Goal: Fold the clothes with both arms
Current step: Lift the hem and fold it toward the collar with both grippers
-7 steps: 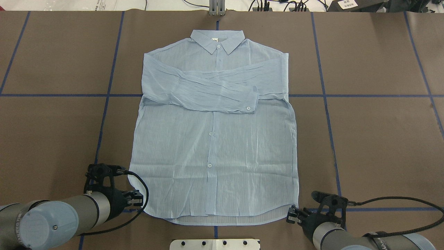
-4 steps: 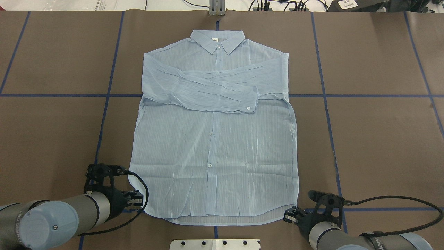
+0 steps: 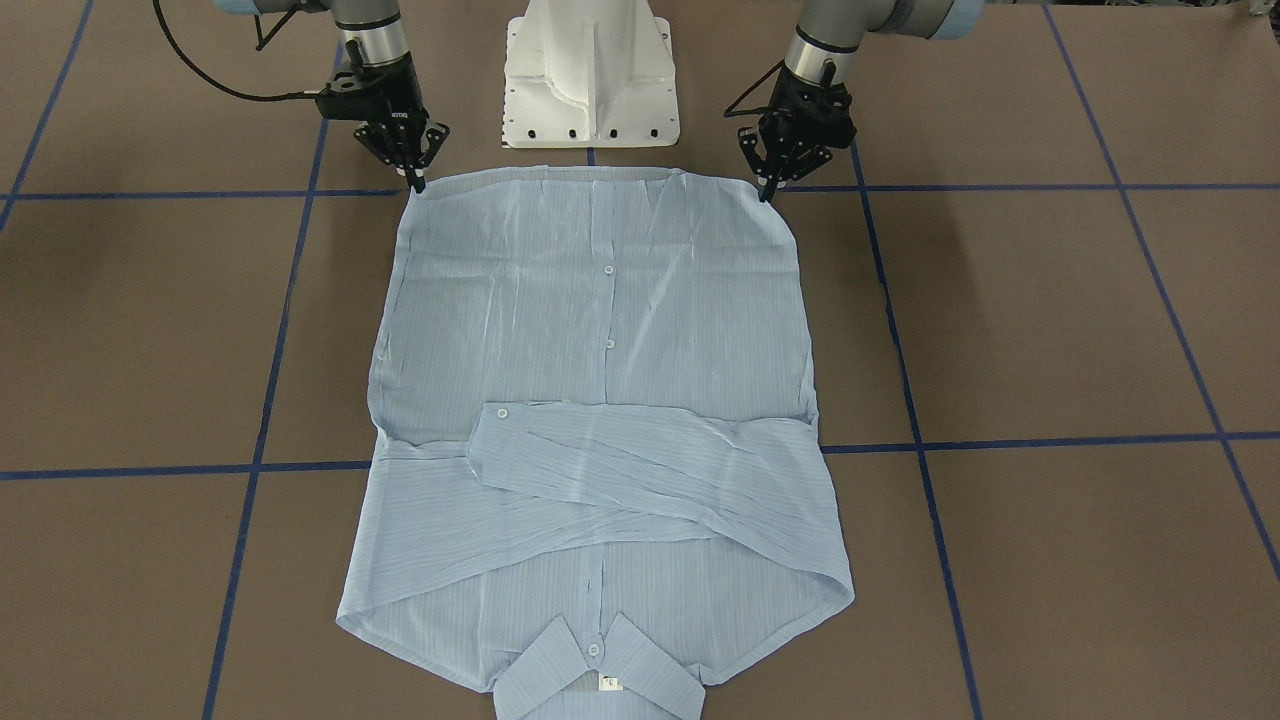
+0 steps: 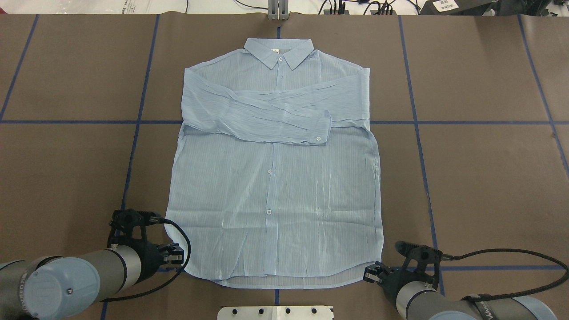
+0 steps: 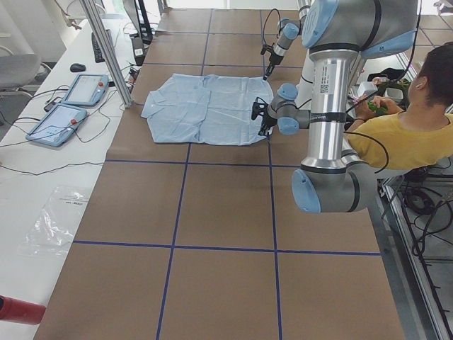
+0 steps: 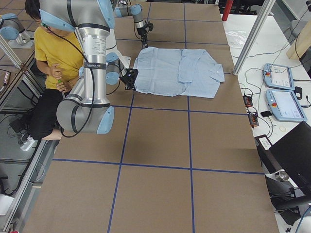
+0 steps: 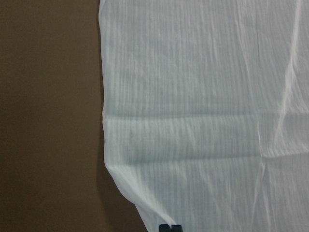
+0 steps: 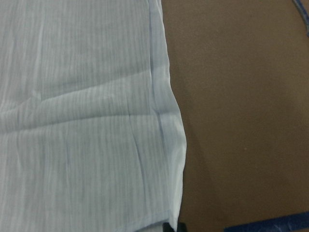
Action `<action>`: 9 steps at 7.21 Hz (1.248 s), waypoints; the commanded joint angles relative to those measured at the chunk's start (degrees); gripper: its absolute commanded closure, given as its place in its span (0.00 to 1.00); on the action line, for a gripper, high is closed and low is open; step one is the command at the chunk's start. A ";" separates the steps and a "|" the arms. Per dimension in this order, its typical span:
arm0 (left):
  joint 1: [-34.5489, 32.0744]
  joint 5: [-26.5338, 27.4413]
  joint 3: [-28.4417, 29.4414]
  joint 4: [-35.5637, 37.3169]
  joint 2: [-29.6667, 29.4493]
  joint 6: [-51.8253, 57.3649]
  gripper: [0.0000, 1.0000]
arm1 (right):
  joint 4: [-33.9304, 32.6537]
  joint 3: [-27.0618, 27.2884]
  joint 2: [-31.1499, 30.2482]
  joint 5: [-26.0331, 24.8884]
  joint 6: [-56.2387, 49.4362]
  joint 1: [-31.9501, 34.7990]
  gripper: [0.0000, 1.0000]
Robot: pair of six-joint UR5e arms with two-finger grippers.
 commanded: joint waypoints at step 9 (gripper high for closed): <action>-10.49 -19.14 -23.01 27.28 -11.00 2.52 1.00 | -46.26 31.62 13.92 16.41 -0.94 12.12 1.00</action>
